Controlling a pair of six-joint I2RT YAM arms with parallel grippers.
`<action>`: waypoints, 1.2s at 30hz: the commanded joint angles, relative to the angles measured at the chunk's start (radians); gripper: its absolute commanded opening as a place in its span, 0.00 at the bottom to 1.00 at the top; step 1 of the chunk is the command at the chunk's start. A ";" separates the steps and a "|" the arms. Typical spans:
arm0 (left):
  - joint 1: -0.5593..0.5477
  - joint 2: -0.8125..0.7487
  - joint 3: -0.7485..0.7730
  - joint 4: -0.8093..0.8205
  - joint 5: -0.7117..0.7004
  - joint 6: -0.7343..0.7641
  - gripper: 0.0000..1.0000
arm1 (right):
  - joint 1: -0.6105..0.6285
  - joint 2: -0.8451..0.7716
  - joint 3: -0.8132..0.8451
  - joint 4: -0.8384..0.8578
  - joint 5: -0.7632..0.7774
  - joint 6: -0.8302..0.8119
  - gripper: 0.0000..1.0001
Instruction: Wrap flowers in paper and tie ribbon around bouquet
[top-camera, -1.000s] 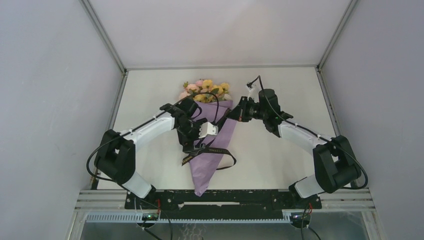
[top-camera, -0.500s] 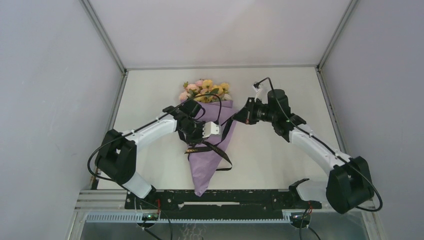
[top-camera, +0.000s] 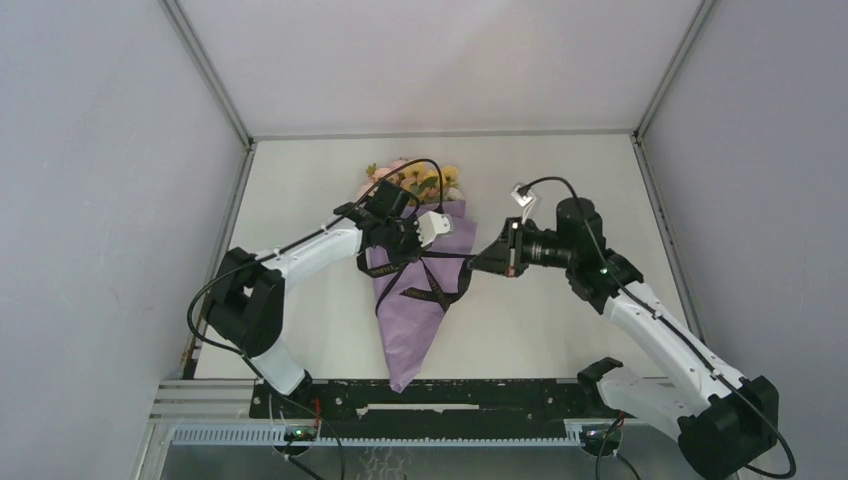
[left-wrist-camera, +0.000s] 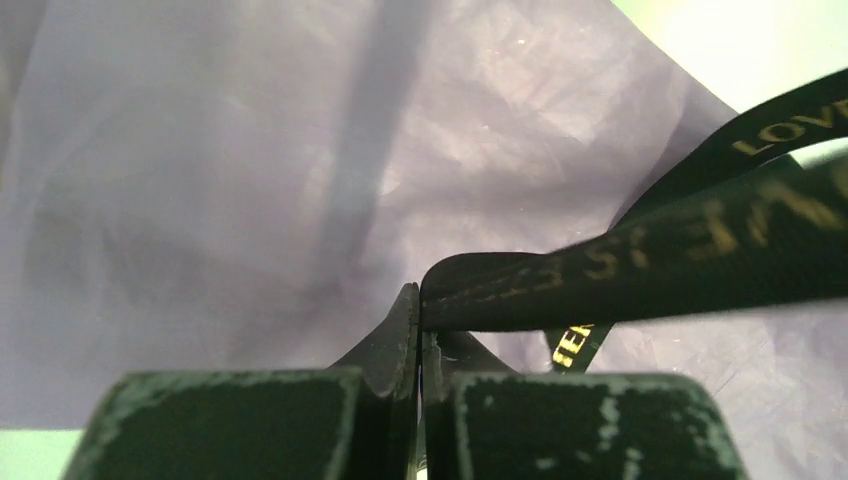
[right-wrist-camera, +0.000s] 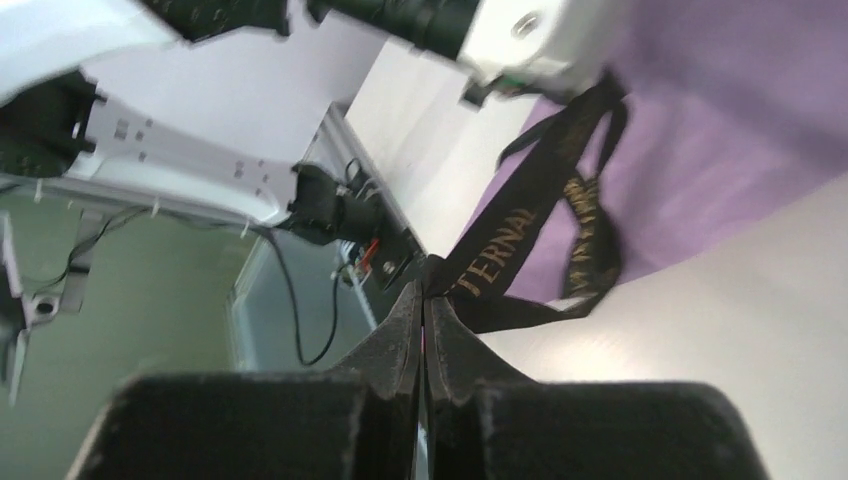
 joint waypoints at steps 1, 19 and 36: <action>0.023 0.020 0.038 0.059 -0.092 -0.118 0.00 | 0.157 -0.007 -0.028 0.167 -0.004 0.129 0.06; 0.078 0.017 0.025 0.091 0.023 -0.216 0.00 | 0.443 0.337 -0.006 0.200 0.527 0.056 0.37; 0.079 -0.035 -0.010 0.096 0.053 -0.207 0.00 | 0.306 0.526 -0.041 0.132 0.443 0.114 0.50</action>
